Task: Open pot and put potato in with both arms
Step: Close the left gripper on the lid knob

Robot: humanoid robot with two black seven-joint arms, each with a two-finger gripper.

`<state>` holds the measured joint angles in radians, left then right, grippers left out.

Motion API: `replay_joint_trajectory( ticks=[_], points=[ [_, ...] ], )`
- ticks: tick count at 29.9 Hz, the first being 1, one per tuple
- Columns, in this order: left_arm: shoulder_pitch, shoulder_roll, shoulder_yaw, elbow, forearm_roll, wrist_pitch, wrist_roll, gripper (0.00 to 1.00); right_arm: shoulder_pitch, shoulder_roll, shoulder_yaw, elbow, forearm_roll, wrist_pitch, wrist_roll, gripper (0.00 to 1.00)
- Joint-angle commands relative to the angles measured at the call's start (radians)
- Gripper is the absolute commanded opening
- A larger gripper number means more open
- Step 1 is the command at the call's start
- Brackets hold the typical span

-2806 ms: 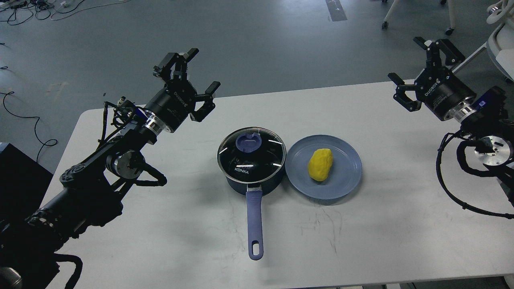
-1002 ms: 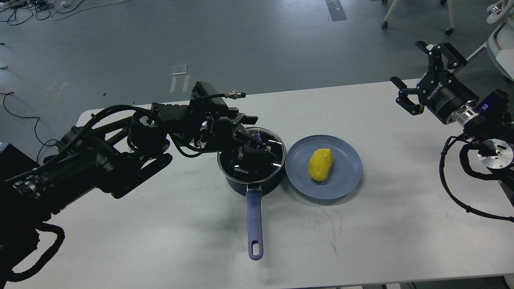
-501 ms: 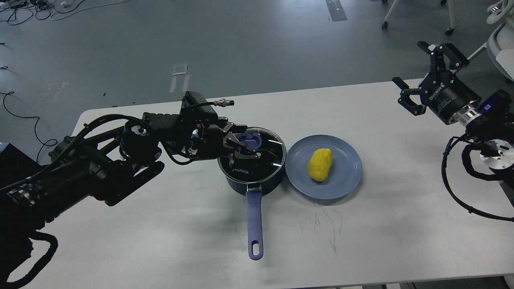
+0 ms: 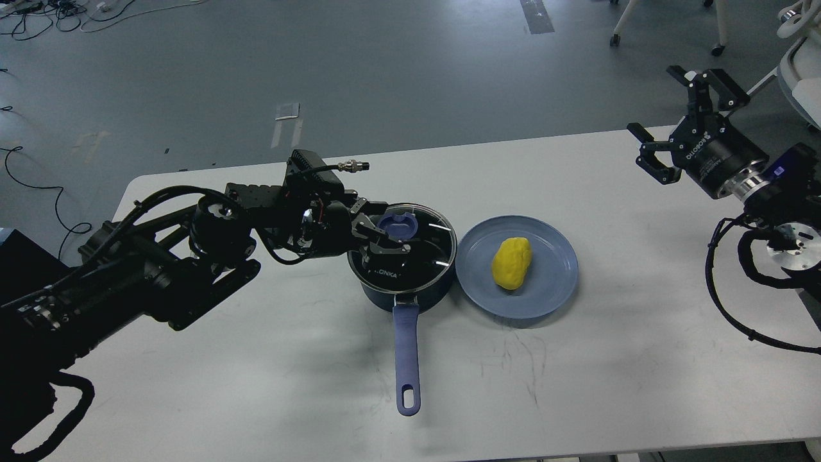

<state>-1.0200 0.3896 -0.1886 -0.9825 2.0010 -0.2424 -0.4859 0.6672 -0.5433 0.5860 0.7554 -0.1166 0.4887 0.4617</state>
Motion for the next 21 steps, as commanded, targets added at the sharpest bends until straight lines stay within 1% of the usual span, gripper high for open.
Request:
replay_joint_trajectory(
  ticks=[1,5,11,12,13,14,15,17,19,21],
  points=[
    [0.005,-0.001,0.000,-0.001,0.002,0.000,0.000,0.98,0.000,0.000,0.000,-0.001,0.000,0.000,0.000,1.00],
    [0.006,-0.008,0.000,-0.001,0.002,0.000,0.000,0.97,0.000,0.000,0.000,-0.001,0.000,0.000,0.000,1.00],
    [0.008,-0.005,0.000,-0.001,0.007,0.002,0.000,0.90,-0.006,0.000,0.000,0.001,0.000,0.000,0.000,1.00],
    [0.008,-0.005,0.000,-0.001,0.007,0.002,0.000,0.86,-0.006,0.000,0.000,0.001,0.000,0.000,0.000,1.00],
    [0.008,-0.006,0.000,-0.001,0.005,0.002,0.000,0.76,-0.006,0.000,0.000,-0.001,0.000,0.000,0.000,1.00],
    [0.008,-0.006,0.000,-0.001,0.005,0.003,0.000,0.71,-0.008,0.000,0.000,0.001,0.000,0.000,0.000,1.00],
    [0.008,-0.006,0.000,-0.001,0.004,0.005,0.001,0.62,-0.008,0.000,0.000,0.001,0.000,0.000,0.000,1.00],
    [0.008,-0.008,0.000,-0.001,0.004,0.008,0.001,0.59,-0.008,0.000,0.000,0.001,0.000,0.000,0.000,1.00],
    [0.005,-0.006,0.000,-0.001,0.005,0.009,0.001,0.48,-0.008,0.000,0.000,0.001,0.000,0.000,0.000,1.00],
    [0.003,-0.003,0.000,-0.001,0.007,0.009,0.000,0.47,-0.008,0.000,0.000,0.001,0.000,0.000,0.000,1.00]
  ],
)
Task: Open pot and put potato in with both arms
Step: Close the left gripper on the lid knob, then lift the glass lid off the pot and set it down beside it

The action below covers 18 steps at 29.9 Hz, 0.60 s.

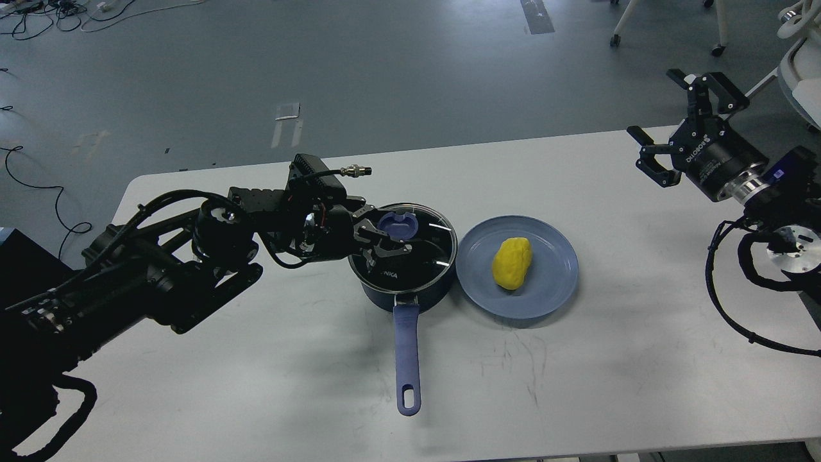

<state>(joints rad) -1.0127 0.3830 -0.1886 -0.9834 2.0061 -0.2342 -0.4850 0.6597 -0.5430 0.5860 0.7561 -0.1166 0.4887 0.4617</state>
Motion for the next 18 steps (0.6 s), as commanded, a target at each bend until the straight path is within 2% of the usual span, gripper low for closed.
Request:
replay_joint_trajectory(
  ticks=[1,10,16,18],
  points=[
    [-0.003,0.004,0.000,0.000,0.002,0.001,-0.001,0.47,0.000,0.000,0.000,0.000,0.000,0.000,0.000,1.00],
    [-0.026,0.030,-0.005,-0.017,-0.001,0.013,-0.004,0.47,0.000,-0.002,0.000,0.000,0.000,0.000,0.000,1.00],
    [-0.073,0.122,-0.003,-0.043,-0.003,0.021,-0.004,0.48,0.000,-0.006,0.001,0.002,0.000,0.000,0.000,1.00],
    [-0.070,0.192,-0.002,-0.064,-0.004,0.041,-0.004,0.48,0.000,-0.011,0.001,0.002,0.000,0.000,0.000,1.00]
  ],
)
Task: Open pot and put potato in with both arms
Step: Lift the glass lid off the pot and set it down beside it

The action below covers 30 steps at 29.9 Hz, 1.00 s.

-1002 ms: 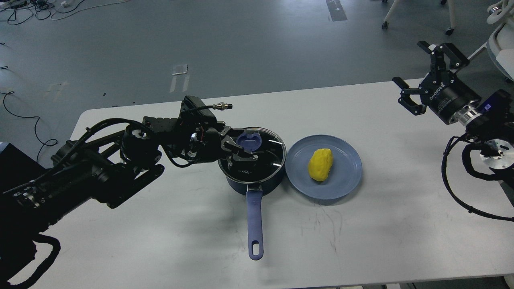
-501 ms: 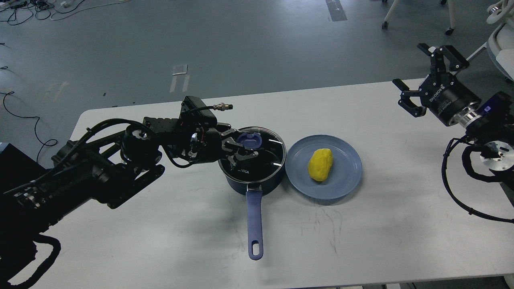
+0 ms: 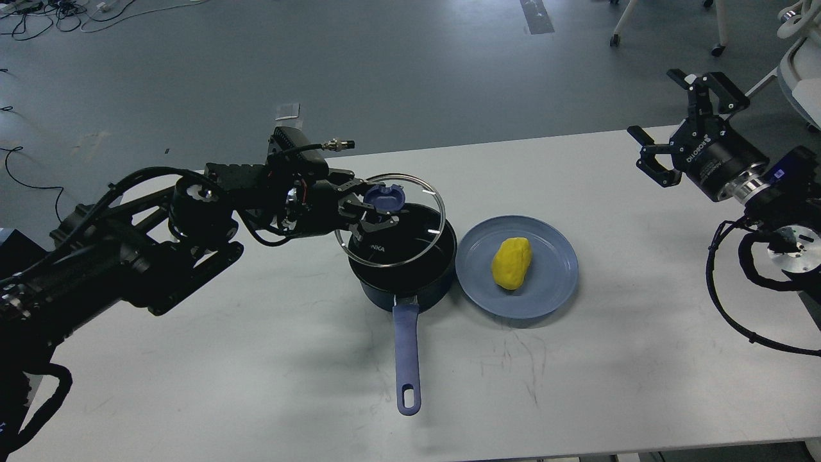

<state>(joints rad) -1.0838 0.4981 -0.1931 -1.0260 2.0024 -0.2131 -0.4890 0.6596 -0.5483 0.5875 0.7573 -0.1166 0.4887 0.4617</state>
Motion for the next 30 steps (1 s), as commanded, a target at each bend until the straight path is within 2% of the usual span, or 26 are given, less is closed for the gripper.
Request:
replay_joint_trajectory(
  ticks=[1,6,11,19,30],
  points=[
    [0.005,0.092,0.003,-0.026,-0.001,0.021,0.000,0.48,0.000,-0.007,0.000,0.000,0.000,0.000,0.000,1.00],
    [0.039,0.229,0.033,-0.048,-0.001,0.053,0.000,0.49,-0.001,-0.010,0.000,0.000,0.000,0.000,0.000,1.00],
    [0.093,0.283,0.055,-0.043,-0.028,0.095,0.000,0.49,-0.005,-0.010,-0.001,0.000,0.000,0.000,0.000,1.00],
    [0.218,0.327,0.055,-0.006,-0.063,0.144,0.000,0.51,-0.014,-0.010,-0.001,0.000,0.000,0.000,0.000,1.00],
    [0.271,0.321,0.054,0.115,-0.066,0.205,0.000,0.51,-0.015,-0.010,-0.001,0.002,0.000,0.000,0.000,1.00]
  ],
)
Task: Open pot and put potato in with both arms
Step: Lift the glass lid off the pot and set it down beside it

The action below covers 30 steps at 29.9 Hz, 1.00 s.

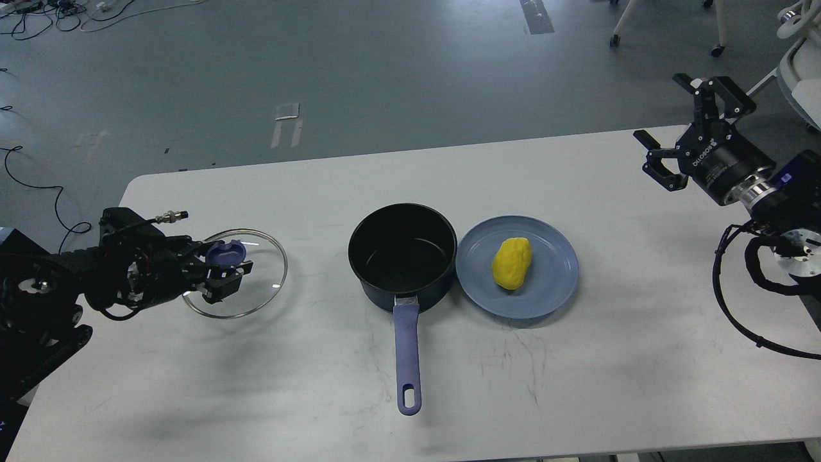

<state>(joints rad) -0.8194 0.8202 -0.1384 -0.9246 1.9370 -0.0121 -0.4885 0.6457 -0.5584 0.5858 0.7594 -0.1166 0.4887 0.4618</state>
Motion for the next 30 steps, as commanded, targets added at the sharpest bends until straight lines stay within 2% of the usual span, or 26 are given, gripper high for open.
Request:
replay_joint_trajectory(
  ticks=[1,24,30],
  points=[
    [0.016,-0.003,-0.001,0.013,-0.001,0.004,0.000,0.51,-0.001,0.000,0.000,0.000,0.000,0.000,0.000,1.00],
    [0.052,-0.069,-0.001,0.098,-0.003,0.021,0.000,0.56,-0.008,0.000,0.005,0.000,0.000,0.000,0.001,1.00],
    [0.074,-0.069,-0.001,0.105,-0.056,0.029,0.000,0.61,-0.008,0.000,0.003,-0.002,0.000,0.000,0.001,1.00]
  ],
)
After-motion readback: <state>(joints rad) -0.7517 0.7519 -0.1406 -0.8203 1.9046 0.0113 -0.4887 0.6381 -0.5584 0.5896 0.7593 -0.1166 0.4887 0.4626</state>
